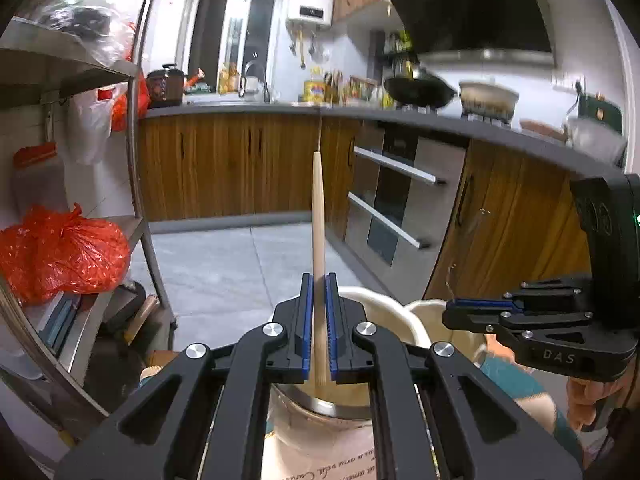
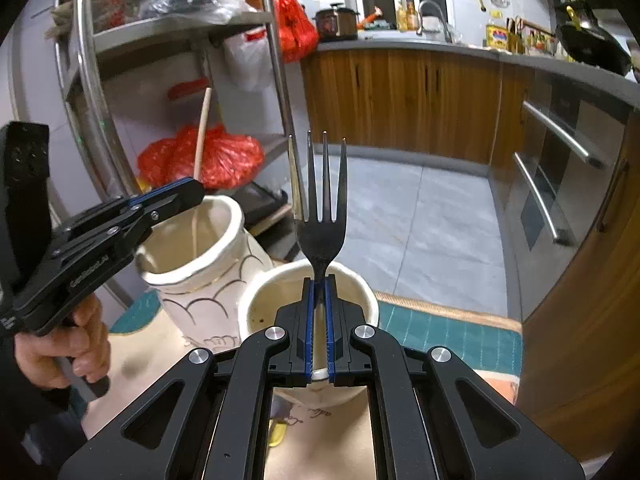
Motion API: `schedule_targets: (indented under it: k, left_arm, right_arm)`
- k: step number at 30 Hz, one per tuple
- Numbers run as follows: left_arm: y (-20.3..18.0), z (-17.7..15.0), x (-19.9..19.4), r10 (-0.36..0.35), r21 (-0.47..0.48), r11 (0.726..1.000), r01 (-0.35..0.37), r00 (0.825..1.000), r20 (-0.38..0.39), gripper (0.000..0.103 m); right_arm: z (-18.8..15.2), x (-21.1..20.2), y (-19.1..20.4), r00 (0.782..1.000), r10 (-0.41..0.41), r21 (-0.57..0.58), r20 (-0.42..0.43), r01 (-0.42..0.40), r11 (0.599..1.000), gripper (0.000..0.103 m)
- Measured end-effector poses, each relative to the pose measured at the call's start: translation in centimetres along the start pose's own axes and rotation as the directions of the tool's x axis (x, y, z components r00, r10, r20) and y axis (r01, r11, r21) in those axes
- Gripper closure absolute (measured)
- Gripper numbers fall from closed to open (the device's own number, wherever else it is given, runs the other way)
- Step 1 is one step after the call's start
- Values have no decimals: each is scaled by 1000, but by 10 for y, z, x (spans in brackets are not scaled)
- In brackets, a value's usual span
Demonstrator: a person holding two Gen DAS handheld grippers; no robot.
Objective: Organize utensils
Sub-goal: 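Drop the chopstick into the tall holder with left tool while right drops fork into cup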
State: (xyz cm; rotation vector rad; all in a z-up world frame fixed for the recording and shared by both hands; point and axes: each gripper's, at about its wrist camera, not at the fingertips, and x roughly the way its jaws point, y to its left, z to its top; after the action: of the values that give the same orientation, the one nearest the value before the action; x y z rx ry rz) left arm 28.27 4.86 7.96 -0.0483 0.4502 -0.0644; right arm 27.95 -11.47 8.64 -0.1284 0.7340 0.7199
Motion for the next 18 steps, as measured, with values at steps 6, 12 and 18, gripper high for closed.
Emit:
schedule_targets:
  k: [6,12,18]
  left_arm:
    - [-5,1,7,35,48,998,-33,998,-59,97]
    - [-6,4,7,61,57,997,-58,996,-58,96]
    - [-6,6,5,62,61,996,-59,997,-49,96]
  right_arm:
    - [1,5,1,1000,-11,10,-16,12,1000,97]
    - [4,12,-1,999,-31,15,-27,32,999,97]
    - [4,13,-2,999,-32,11,-29,33,999,96]
